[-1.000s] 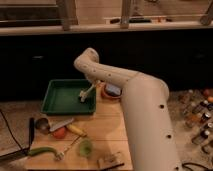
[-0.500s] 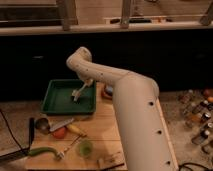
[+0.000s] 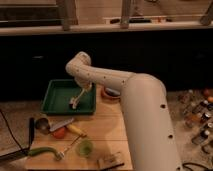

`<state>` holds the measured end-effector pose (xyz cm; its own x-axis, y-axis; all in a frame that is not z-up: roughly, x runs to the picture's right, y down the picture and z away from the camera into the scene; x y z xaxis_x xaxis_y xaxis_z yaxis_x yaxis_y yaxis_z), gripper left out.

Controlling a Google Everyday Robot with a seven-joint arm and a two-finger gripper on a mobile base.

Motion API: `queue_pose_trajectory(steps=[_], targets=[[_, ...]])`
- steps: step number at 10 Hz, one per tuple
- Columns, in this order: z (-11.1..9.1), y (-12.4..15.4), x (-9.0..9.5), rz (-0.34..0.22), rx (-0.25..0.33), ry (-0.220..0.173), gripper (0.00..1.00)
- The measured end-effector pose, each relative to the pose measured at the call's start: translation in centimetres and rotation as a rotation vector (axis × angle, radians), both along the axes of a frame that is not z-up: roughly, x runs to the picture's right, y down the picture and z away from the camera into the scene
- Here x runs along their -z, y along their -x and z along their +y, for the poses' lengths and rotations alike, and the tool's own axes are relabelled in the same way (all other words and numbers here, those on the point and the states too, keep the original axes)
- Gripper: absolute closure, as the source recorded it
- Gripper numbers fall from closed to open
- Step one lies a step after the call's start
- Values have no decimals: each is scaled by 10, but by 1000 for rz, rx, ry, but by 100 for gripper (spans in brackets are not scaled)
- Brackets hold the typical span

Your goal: Wipe tray with brush

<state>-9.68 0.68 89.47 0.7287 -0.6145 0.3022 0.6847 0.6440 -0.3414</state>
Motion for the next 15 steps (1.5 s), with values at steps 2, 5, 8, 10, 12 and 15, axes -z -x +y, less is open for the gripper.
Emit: queue_pose_trajectory(steps=[2,5,8,10,12,15], targets=[[-5,-29,-3,48,-34,-14,100],[-26,-47,-12,108,-84,-54,100],[-42,-40,-25,116,-109,-73,100],[-40,-11,-28,55,-90,-56,100],[-30,-1,-25,-9,-69,-16,100],[-15,-2,-20,-57,-45,25,100]])
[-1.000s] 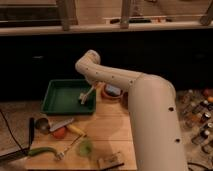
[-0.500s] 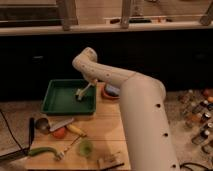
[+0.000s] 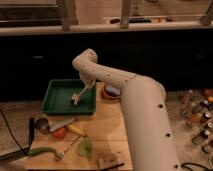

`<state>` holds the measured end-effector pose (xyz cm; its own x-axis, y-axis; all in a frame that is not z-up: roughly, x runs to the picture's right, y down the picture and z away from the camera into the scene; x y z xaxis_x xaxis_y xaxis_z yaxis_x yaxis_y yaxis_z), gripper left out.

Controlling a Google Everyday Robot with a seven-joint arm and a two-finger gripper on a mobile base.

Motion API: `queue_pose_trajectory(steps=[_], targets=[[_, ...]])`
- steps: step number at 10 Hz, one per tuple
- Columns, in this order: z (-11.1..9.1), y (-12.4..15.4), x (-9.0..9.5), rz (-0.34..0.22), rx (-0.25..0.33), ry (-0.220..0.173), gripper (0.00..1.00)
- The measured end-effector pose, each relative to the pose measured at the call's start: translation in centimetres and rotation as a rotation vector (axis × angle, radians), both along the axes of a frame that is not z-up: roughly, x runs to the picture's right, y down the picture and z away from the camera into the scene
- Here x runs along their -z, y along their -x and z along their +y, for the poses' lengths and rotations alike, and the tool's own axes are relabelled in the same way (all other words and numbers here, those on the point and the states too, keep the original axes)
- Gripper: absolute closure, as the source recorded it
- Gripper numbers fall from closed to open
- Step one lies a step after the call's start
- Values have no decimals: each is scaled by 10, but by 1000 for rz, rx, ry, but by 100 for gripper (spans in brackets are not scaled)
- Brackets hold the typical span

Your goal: Wipe tray with brush

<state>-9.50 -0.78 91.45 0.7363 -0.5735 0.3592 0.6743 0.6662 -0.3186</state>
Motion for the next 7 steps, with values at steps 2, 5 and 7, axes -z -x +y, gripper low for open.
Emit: queue_pose_trajectory(steps=[2,5,7], targets=[[4,-6,2,-5,0,8,100],[4,-10,3,-4,0,9,100],[3,-13,3,-2,-3,8,100]])
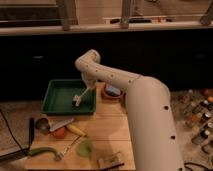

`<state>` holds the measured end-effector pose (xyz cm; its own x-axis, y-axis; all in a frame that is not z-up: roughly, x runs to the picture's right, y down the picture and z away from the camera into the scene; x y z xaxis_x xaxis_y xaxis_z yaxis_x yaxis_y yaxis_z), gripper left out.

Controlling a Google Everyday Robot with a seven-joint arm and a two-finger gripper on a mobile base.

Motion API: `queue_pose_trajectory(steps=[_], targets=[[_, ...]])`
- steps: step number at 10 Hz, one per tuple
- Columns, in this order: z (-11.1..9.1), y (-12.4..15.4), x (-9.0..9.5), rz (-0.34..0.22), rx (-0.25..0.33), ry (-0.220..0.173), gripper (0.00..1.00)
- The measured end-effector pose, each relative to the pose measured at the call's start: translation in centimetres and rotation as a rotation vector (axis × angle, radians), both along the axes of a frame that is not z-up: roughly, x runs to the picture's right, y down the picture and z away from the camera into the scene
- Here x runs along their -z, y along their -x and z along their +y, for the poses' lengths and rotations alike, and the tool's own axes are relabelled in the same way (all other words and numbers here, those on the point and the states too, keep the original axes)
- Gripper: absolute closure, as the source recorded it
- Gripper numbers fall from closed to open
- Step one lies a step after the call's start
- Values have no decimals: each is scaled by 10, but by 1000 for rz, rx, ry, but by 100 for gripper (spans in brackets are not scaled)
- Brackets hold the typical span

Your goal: Wipe tray with brush

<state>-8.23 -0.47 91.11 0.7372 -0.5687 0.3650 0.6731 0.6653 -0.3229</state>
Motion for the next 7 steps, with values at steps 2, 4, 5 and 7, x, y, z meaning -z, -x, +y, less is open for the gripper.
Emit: queue_pose_trajectory(steps=[2,4,5,7], targets=[[0,2,0,-1,2,0,100],[0,1,0,-1,1,0,100],[0,1,0,-1,1,0,100],[0,2,0,-2,2,0,100]])
